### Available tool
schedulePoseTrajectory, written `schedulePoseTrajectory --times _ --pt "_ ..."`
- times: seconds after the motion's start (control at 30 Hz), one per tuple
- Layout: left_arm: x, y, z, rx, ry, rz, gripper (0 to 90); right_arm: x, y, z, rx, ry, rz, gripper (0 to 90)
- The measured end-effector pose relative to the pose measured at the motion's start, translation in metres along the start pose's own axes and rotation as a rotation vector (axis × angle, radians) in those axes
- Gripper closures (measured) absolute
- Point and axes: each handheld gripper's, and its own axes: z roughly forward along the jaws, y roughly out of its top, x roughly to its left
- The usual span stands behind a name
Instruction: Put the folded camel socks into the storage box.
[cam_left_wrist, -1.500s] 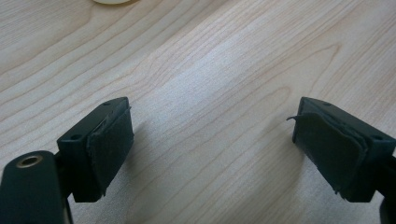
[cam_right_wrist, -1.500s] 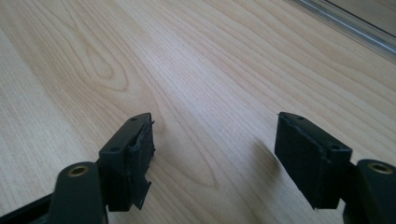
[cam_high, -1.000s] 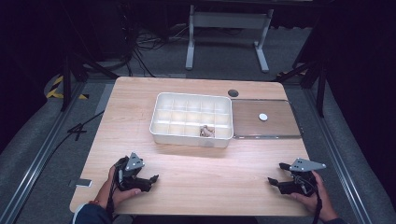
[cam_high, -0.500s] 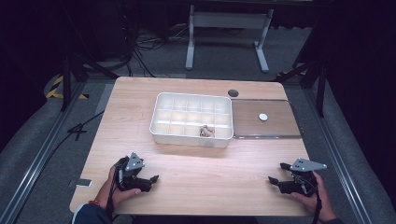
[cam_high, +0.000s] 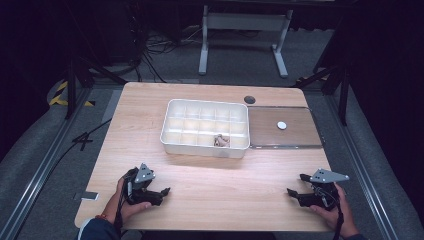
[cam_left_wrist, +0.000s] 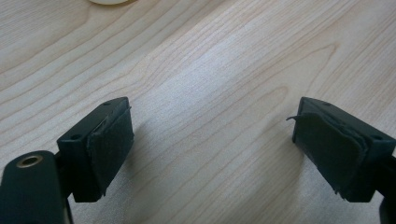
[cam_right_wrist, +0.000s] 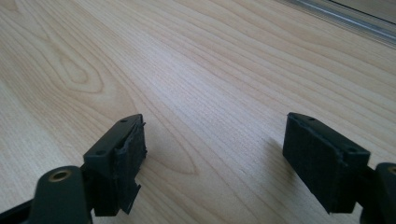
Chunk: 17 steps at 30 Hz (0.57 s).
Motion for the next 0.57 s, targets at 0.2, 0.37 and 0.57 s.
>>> schedulePoseTrajectory --times 0.2,0.37,0.57 --pt "0.0001 0.0002 0.0001 0.000 0.002 0.002 12.4 -0.0002 0.0006 0.0006 0.001 -0.001 0.002 21.5" --pt "-0.0006 0.0011 0.0009 0.001 0.007 -0.004 11.9 -0.0002 0.0010 0.0012 0.000 -0.004 0.007 21.5" --pt "-0.0012 0.0015 0.0018 0.001 0.000 -0.012 11.6 -0.0002 0.0010 0.0011 0.000 -0.010 0.011 21.4"
